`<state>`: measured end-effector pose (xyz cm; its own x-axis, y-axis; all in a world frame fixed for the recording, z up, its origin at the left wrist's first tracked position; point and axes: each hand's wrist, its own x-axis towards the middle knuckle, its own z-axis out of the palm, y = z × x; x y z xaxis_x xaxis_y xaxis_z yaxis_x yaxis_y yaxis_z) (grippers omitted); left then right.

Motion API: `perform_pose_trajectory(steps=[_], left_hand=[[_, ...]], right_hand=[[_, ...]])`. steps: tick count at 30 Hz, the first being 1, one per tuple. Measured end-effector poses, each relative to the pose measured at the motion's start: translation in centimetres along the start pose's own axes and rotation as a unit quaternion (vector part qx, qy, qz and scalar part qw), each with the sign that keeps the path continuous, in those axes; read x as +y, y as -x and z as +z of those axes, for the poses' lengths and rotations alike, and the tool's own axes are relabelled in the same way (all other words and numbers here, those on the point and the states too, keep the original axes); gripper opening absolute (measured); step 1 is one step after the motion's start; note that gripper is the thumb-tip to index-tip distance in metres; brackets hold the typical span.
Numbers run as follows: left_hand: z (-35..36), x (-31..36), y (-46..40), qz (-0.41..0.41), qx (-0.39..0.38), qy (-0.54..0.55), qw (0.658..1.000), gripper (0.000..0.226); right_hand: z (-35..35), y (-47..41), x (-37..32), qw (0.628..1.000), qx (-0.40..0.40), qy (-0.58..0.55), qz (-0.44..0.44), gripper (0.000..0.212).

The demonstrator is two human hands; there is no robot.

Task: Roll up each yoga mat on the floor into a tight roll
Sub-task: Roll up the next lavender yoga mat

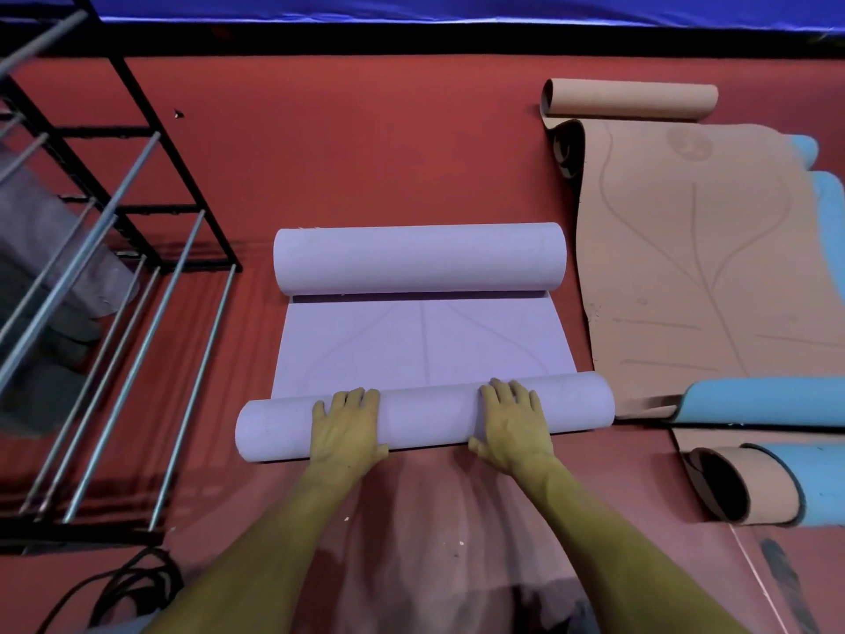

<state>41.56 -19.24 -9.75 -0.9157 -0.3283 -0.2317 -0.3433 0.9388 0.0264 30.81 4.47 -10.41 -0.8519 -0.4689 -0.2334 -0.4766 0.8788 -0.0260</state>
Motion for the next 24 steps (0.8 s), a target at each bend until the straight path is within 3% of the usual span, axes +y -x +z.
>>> perform_pose_trajectory(steps=[4,9,11,16,20,24], left_hand=[[0.9,-0.1,-0.1,-0.039,-0.015,-0.049,0.998,0.09],[1.6,-0.5,-1.1,-0.029,0.029,-0.067,0.997,0.099],[1.0,0.1,-1.7,-0.053,0.016,-0.057,0.997,0.112],[1.6,0.0,-2.8,-0.061,-0.035,-0.071,0.995,0.118],[2.1,-0.7,-3.0,-0.09,-0.031,-0.115,0.989,0.105],[2.2,-2.1,-3.7,-0.031,0.005,-0.123,0.992,0.09]], right_hand=[[0.2,0.3,0.1,0.999,-0.017,0.001,0.027,0.095],[0.0,-1.0,0.9,0.999,-0.018,-0.01,0.027,0.102],[-0.1,-1.7,1.0,0.999,-0.02,-0.016,0.032,0.102],[0.8,-2.8,1.3,0.998,-0.035,0.008,0.06,0.111],[1.5,-3.1,2.0,0.998,-0.016,0.039,0.056,0.099],[1.5,-3.4,2.7,0.996,0.028,0.078,0.037,0.085]])
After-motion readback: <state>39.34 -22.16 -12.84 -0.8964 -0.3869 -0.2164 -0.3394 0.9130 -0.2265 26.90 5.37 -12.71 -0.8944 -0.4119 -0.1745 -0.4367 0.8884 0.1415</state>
